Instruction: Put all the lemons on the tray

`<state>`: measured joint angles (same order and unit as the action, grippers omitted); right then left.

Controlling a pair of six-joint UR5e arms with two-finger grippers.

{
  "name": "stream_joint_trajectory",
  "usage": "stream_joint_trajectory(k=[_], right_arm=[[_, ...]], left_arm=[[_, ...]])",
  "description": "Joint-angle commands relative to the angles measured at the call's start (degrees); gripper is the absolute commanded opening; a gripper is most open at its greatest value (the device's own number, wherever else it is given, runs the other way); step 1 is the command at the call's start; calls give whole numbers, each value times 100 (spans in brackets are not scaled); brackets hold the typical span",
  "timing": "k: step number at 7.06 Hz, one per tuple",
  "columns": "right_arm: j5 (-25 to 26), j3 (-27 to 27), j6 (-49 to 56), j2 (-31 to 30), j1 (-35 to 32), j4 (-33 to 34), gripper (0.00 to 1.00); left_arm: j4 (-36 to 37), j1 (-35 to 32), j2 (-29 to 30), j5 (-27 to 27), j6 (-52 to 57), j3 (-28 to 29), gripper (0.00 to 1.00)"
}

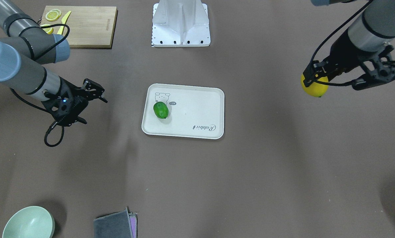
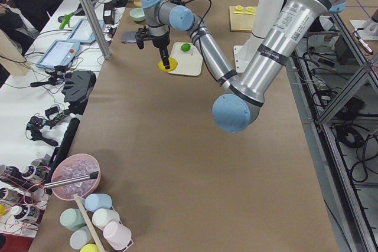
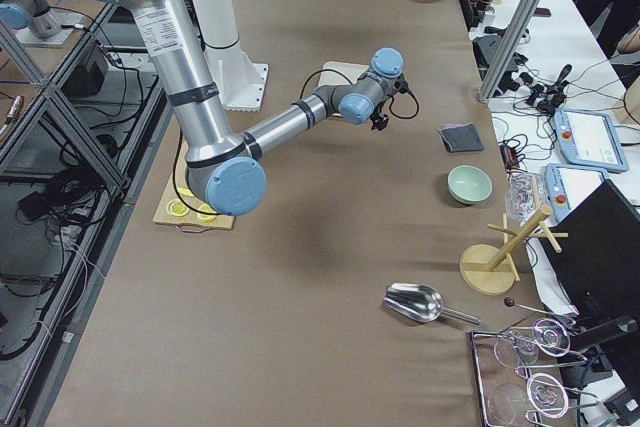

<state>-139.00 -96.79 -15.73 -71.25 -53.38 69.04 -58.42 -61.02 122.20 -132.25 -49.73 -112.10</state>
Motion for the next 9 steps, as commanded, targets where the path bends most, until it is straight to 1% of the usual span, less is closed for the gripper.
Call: stream_joint_trajectory(k=[1,2,3,4,5,6,8,9], right_arm=[[-249,-209,175,-949,-504,-617,100],[-320,-218,280,-1275,-864,-646,100],[-312,-209,446,-1530,-1172,-638,100],[-138,-131,421,-1698,-1436,-585,100],[282,27,413,-1909,-1699,-507,100],[382,28,456,-1919,-2068,295,100],[427,28,491,-1771,-2640,1895,100],[462,63,700,-1657,-2964,2433,100]], left_arm=[[-648,869,409,721,-1080,215,0],[-957,1134,610,770,-1509,441,0],[-1126,1345,1056,814,-1670,966,0],[-1284,1661,1434,1085,-1820,1415,0],[-1773,2107,1551,1348,-2326,1758,0],[-2326,2451,1483,1725,-2749,1918,0],[-2550,2683,1343,1861,-2797,2034,0],[-3047,2709,1167,1861,-2753,2191,0]])
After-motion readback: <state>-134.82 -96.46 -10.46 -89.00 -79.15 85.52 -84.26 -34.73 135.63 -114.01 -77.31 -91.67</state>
